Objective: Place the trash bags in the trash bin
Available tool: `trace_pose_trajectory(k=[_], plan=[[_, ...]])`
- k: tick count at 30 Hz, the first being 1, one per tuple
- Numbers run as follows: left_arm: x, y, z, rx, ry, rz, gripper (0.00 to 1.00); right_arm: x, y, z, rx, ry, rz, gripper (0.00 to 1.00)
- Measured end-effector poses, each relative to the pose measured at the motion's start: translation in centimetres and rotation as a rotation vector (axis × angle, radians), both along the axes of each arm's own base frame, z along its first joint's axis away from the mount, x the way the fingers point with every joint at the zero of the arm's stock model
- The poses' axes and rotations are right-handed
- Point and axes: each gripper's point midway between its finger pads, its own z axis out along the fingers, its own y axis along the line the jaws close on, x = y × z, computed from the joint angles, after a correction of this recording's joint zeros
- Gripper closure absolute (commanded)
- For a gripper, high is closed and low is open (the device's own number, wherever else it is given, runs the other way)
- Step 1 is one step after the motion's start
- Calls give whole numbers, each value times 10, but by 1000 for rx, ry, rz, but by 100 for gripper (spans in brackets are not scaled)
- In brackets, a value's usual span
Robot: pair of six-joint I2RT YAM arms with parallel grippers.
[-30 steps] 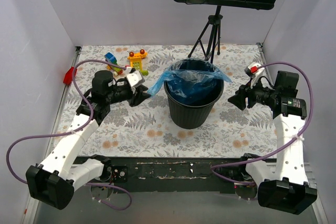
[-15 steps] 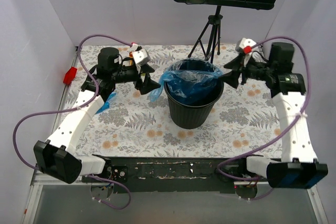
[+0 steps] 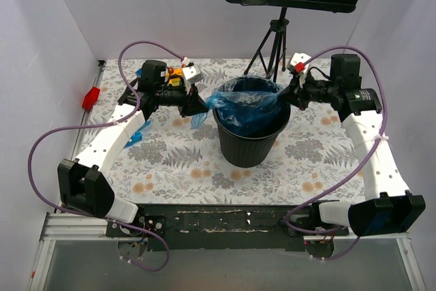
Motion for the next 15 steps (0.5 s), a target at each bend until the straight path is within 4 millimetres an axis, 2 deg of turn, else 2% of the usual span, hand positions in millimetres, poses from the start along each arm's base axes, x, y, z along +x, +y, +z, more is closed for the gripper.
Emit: trace_pose_trajectory(k=[1,4,8,12,15], plan=[[-2,-1,2,-1,1,-8,100,-3,0,4,-2,-19,3,99],[-5,-1,13,-10,-11,-17,100,-18,-3,19,-10,-95,13,99],[-21,1,29,-26,-62,-29,100,-56,-10,31,-38,-219,37,99],[-65,-10,33,-27,-132,-118,100,-93,-16,15,-85,-269,74,99],[-92,-25,27,-12,-189,-214,100,-105,-21,-12,-115,-250,78,99]])
